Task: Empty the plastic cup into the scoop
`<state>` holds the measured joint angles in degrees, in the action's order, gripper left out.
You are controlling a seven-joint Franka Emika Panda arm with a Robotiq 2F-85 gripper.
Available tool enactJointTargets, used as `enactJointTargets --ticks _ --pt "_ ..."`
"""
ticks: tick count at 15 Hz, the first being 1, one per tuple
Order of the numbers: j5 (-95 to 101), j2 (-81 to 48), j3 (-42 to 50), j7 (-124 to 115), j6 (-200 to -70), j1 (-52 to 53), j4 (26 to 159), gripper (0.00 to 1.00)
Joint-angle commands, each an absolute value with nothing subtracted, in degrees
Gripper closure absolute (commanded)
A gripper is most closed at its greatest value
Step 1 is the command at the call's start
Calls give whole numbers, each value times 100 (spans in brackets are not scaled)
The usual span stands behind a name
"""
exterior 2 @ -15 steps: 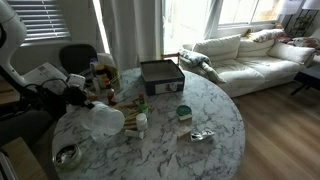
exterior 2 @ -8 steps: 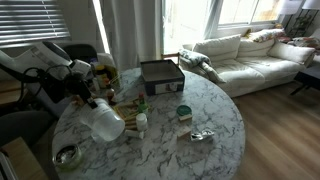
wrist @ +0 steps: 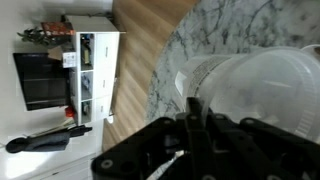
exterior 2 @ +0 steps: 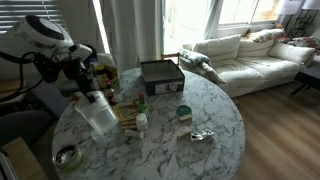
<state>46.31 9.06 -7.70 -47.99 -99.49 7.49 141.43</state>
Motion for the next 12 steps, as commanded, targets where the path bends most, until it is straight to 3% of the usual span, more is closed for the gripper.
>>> enactJointTargets --ticks 1,12 --pt "3813 1383 -557 -4023 -10541 684 14394 99" --pt "910 1653 -348 -1475 -11684 603 14697 99"
